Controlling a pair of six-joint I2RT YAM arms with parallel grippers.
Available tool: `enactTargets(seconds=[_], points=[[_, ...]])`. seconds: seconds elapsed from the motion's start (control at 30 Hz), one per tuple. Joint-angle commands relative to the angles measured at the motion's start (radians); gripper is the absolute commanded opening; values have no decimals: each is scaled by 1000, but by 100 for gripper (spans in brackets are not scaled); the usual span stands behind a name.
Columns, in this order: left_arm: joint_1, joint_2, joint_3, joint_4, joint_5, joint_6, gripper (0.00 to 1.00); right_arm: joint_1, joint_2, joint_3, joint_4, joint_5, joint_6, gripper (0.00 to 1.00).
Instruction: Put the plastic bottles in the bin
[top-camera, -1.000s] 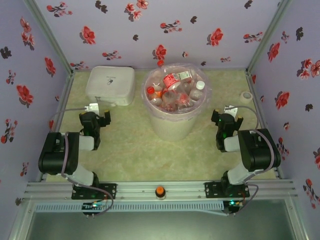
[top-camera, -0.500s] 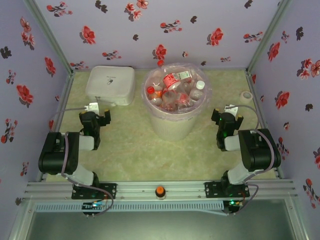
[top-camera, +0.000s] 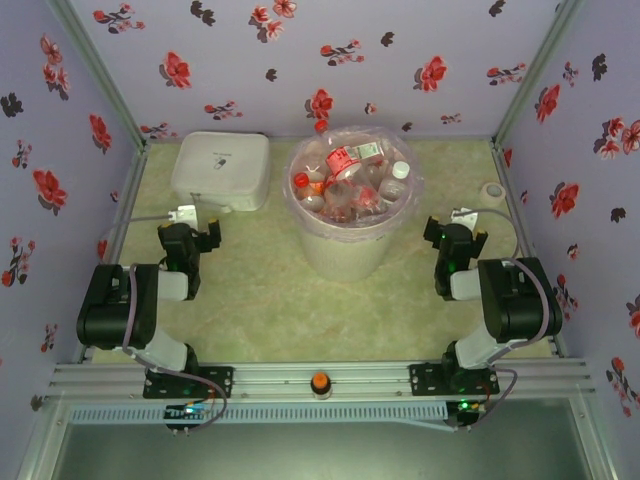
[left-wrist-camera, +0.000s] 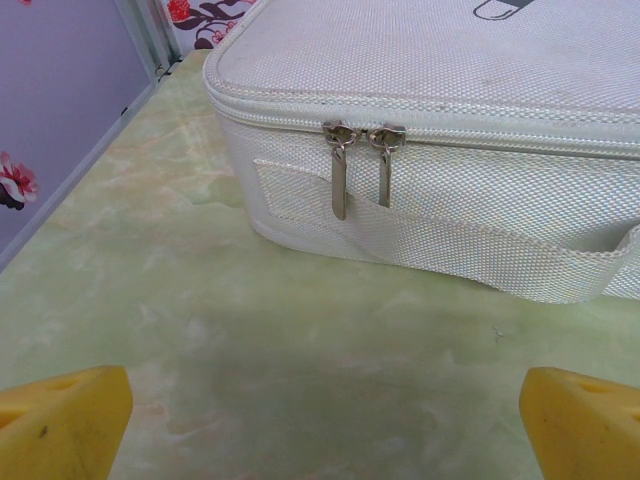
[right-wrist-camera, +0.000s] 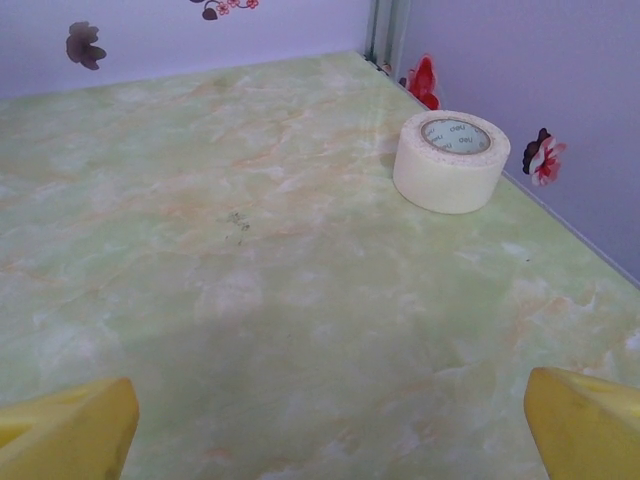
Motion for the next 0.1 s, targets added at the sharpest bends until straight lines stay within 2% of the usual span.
enactTargets(seconds=[0.0, 0.07], points=[[7, 1, 5, 36, 10, 9, 100, -9, -11, 16, -9, -17, 20, 99], [7, 0, 4, 36, 10, 9, 100, -8, -10, 14, -4, -16, 19, 99]])
